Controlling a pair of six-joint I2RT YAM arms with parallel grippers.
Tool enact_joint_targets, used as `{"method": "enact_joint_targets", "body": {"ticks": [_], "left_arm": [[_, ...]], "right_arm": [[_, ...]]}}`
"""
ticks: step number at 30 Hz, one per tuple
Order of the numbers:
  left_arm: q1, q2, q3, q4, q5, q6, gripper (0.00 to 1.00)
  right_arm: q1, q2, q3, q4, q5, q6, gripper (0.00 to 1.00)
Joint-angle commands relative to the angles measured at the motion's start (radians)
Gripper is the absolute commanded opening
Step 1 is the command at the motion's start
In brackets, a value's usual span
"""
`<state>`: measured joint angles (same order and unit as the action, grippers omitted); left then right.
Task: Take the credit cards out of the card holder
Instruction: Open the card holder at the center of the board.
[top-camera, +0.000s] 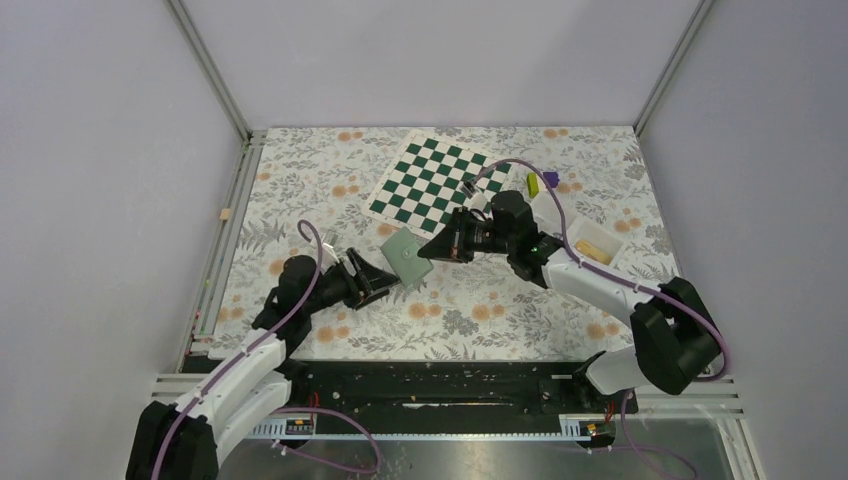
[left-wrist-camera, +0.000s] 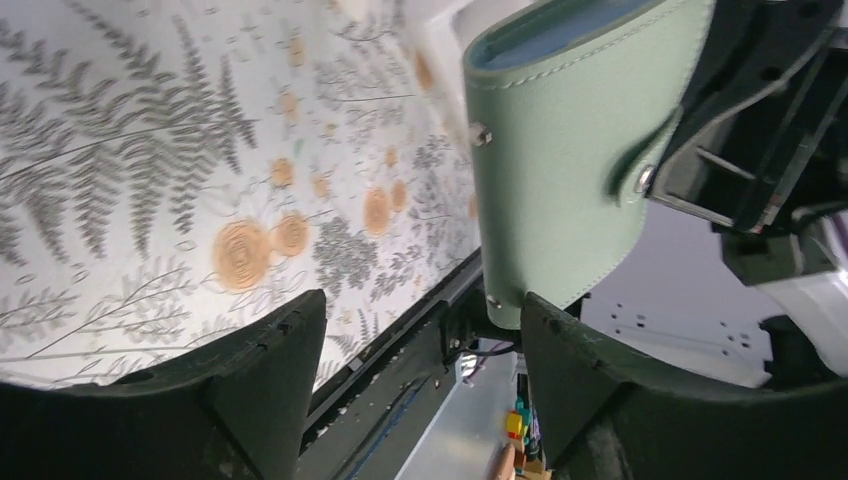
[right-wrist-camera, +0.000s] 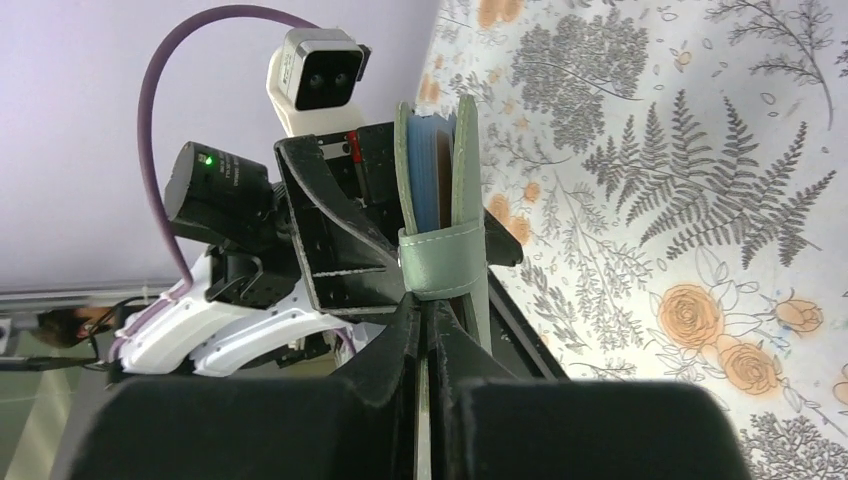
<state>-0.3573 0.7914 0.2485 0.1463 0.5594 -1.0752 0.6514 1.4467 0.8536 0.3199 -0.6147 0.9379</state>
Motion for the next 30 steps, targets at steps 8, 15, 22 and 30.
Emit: {"method": "enact_joint_targets", "body": {"ticks": [8,15,22,30], "left_arm": [[-0.006,-0.117,0.046,0.252,0.117,-0.055,0.85],[-0.028,-0.097,0.049,0.397,0.111,-0.103,0.86],[-0.077,-0.039,0.041,0.562,0.086,-0.158,0.80],[-0.079,-0.049,0.000,0.628,0.049,-0.212,0.52]], "right_arm": [[-0.006,-0.212,-0.092,0.151,-0.064,0.130,0.00],[-0.006,-0.242,-0.162,0.340,-0.118,0.253,0.00],[-0.006,-0.275,-0.193,0.336,-0.132,0.257,0.00],[-0.006,-0.299,-0.210,0.236,-0.117,0.192,0.00]]}}
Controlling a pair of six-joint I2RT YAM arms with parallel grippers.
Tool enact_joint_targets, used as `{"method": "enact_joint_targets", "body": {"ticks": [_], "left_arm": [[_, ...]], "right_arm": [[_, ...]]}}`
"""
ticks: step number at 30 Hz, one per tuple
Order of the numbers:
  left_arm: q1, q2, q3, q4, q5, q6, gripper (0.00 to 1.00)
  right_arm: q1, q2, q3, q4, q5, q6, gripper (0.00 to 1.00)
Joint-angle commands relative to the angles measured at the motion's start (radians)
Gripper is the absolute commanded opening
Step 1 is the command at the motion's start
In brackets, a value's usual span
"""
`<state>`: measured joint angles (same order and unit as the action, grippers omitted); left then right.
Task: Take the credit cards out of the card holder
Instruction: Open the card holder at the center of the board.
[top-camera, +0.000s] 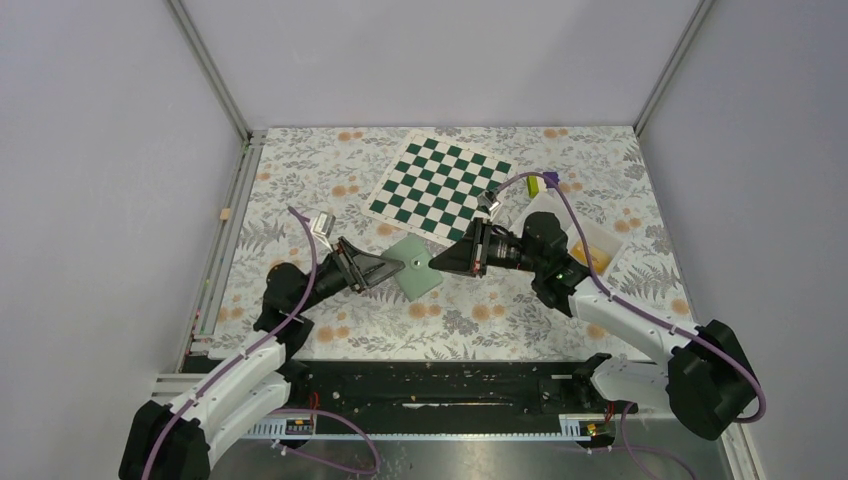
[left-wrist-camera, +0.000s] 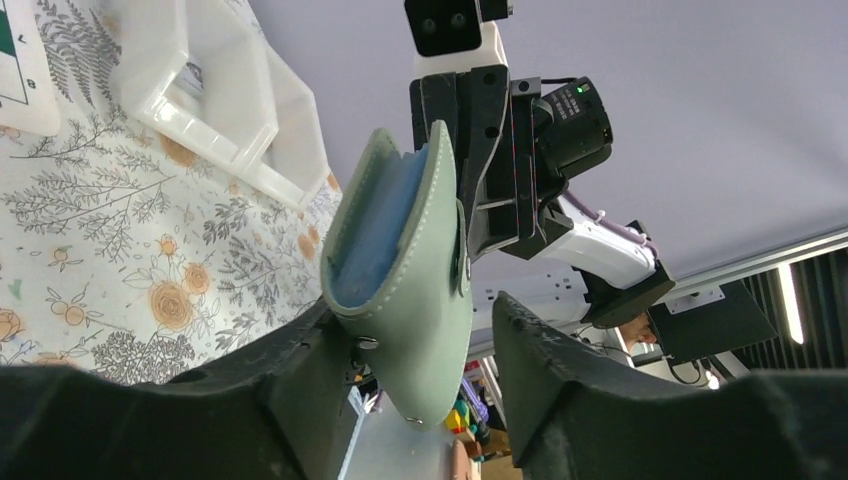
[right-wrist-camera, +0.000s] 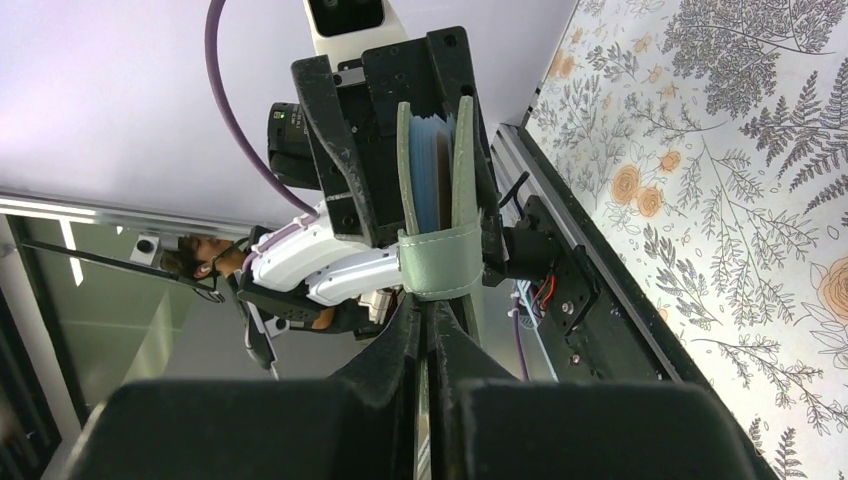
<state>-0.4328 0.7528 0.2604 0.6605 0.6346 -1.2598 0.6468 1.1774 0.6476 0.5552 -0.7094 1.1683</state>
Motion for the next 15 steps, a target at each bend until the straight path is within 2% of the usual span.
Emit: {"method": "enact_joint_targets", "body": {"ticks": [1,3,6,8,9,13,15], "left_arm": [[-0.004,-0.013,-0.017,0.113,-0.031,-0.031,0.48],[-0.004,-0.013,-0.022,0.103,-0.047,-0.033,0.39],[-0.004,-0.014,-0.021,0.079,-0.066,-0.033,0.15],[-0.004,-0.017,-0.010,0.050,-0.069,-0.021,0.03],[-0.004,-0.021,-0.002,0.022,-0.070,-0.011,0.00],[-0.004,-0.045,0.054,-0.196,-0.109,0.068,0.00],[-0.005,-0.059,0.085,-0.325,-0.139,0.124,0.00]], "right_arm": [[-0.001,-0.027,-0.005,-0.004,-0.021,-0.042,0.00],[-0.001,-0.017,-0.002,-0.021,-0.014,-0.054,0.00],[-0.001,-0.002,0.006,-0.058,-0.010,-0.069,0.00],[-0.002,-0.001,0.010,-0.085,-0.009,-0.085,0.00],[-0.001,-0.005,0.013,-0.111,-0.003,-0.098,0.04],[-0.001,-0.090,0.079,-0.371,0.104,-0.247,0.36],[-0.001,-0.144,0.125,-0.527,0.189,-0.330,0.43]]}}
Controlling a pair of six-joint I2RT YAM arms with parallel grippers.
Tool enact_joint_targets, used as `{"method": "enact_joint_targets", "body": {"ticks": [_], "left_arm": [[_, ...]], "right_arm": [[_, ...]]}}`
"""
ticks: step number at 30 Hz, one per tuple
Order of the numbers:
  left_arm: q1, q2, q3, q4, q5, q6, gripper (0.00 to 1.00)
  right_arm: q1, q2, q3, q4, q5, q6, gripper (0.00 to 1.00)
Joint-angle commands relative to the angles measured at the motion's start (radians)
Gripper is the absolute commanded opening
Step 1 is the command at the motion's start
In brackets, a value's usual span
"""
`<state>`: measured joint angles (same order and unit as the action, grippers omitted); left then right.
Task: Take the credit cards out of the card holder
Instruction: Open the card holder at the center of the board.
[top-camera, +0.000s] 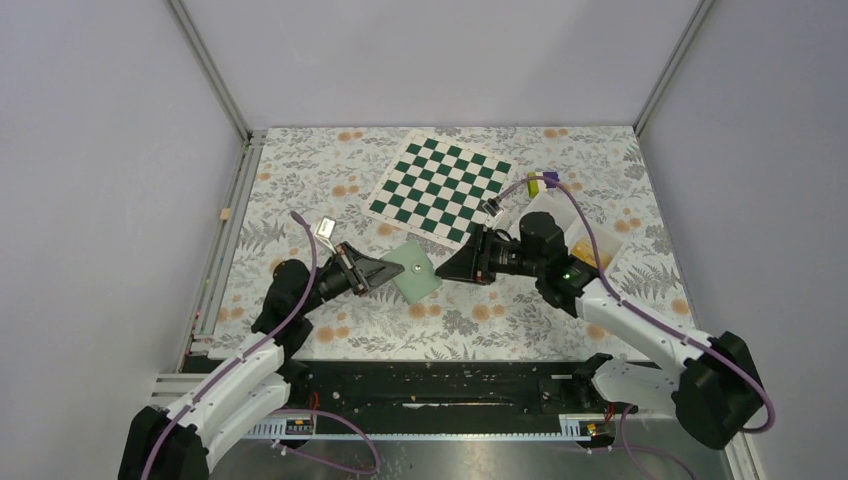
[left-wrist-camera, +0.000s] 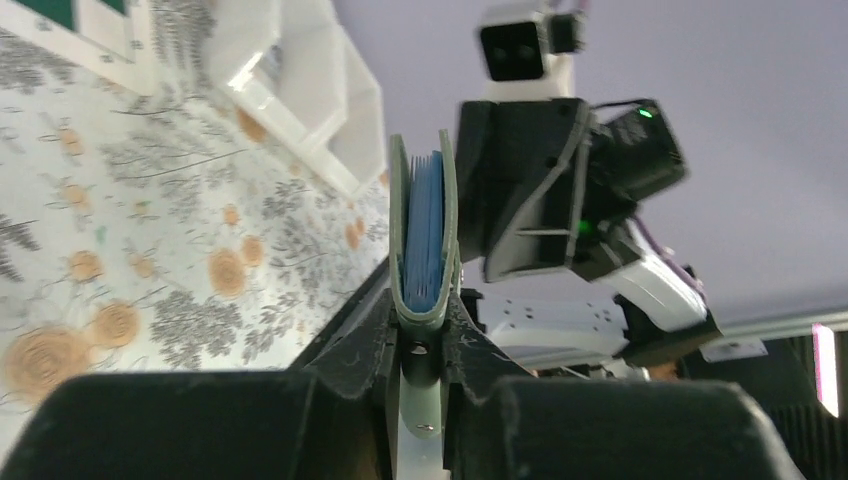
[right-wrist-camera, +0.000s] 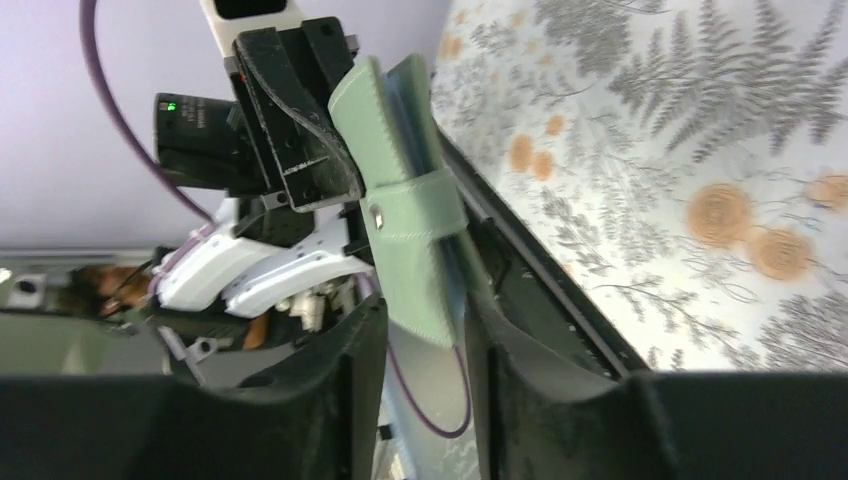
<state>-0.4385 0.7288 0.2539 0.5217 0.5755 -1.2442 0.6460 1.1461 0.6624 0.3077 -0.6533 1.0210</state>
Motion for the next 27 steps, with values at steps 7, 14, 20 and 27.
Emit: {"method": "enact_joint_targets", "body": {"ticks": [7,14,20,27], "left_arm": [[-0.016,-0.049,0.157,-0.491,-0.164,0.219,0.00],[-0.030,-0.060,0.152,-0.480,-0.130,0.166,0.00],[-0.042,-0.076,0.159,-0.472,-0.092,0.126,0.00],[-0.061,-0.072,0.134,-0.428,-0.091,0.084,0.00]], "right_arm": [[0.127,-0.133,0.290,-0.639,0.459,-0.362,0.43],[0.258,-0.012,0.436,-0.719,0.594,-0.413,0.47],[0.329,0.090,0.477,-0.727,0.648,-0.418,0.57],[0.353,0.160,0.493,-0.665,0.603,-0.412,0.56]]}}
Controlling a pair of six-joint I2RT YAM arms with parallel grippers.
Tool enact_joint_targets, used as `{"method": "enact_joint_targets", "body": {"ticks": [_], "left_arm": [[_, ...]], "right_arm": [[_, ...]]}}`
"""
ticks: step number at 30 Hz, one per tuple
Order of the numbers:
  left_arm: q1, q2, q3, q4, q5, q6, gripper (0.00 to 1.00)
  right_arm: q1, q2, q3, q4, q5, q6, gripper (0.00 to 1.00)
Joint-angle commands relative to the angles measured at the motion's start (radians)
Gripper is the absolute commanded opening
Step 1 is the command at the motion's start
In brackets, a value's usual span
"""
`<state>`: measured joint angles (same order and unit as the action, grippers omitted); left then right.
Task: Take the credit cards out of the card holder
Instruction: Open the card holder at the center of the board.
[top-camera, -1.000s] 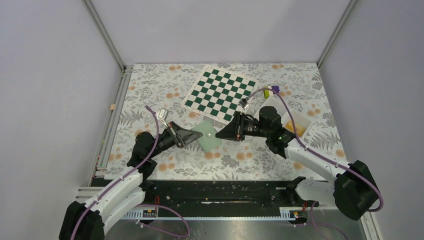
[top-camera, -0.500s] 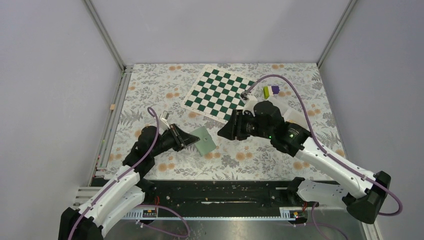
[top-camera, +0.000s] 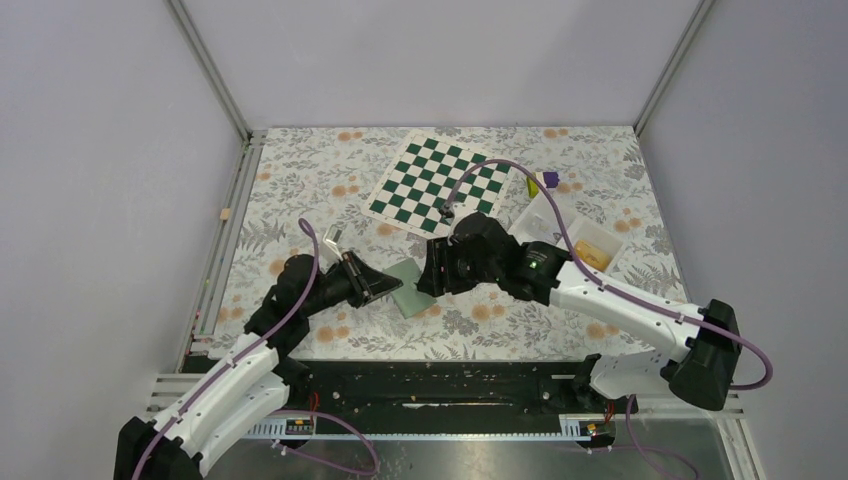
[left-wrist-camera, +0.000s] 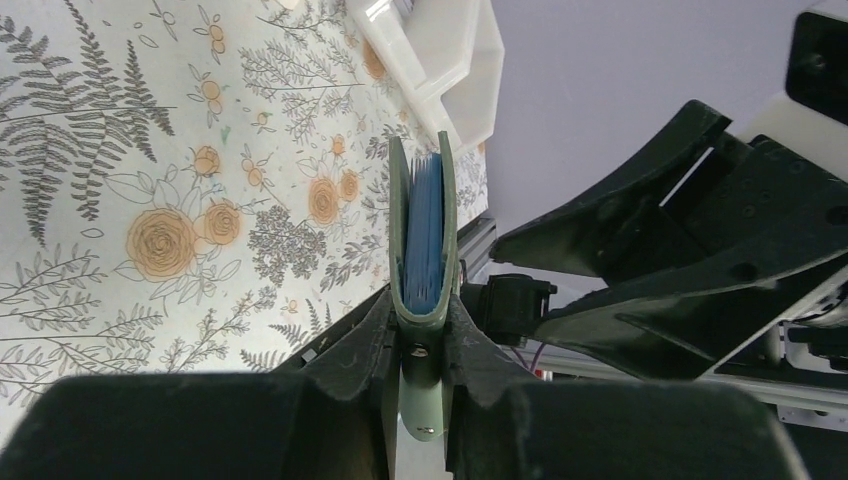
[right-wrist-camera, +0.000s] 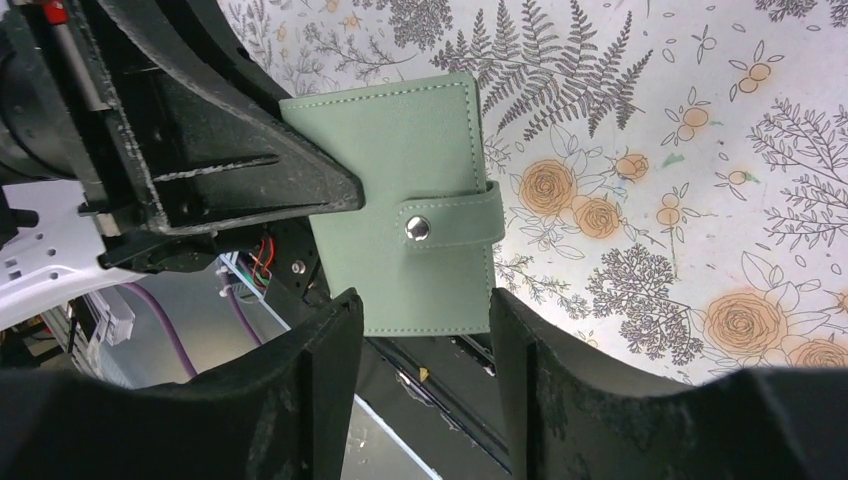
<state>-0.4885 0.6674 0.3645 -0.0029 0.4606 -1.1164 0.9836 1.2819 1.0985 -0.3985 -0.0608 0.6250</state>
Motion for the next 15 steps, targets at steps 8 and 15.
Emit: {"method": "enact_joint_targets", "body": {"ticks": [8,15], "left_arm": [[-0.028,-0.018,-0.004,0.163,0.022,-0.088,0.00],[-0.039,-0.025,-0.002,0.173,0.027,-0.109,0.00]], "right_arm": [[0.045,0.096,0.075,0.047,0.020,-0.015,0.57],[0.065,0.110,0.091,0.011,0.128,-0.033,0.56]]}}
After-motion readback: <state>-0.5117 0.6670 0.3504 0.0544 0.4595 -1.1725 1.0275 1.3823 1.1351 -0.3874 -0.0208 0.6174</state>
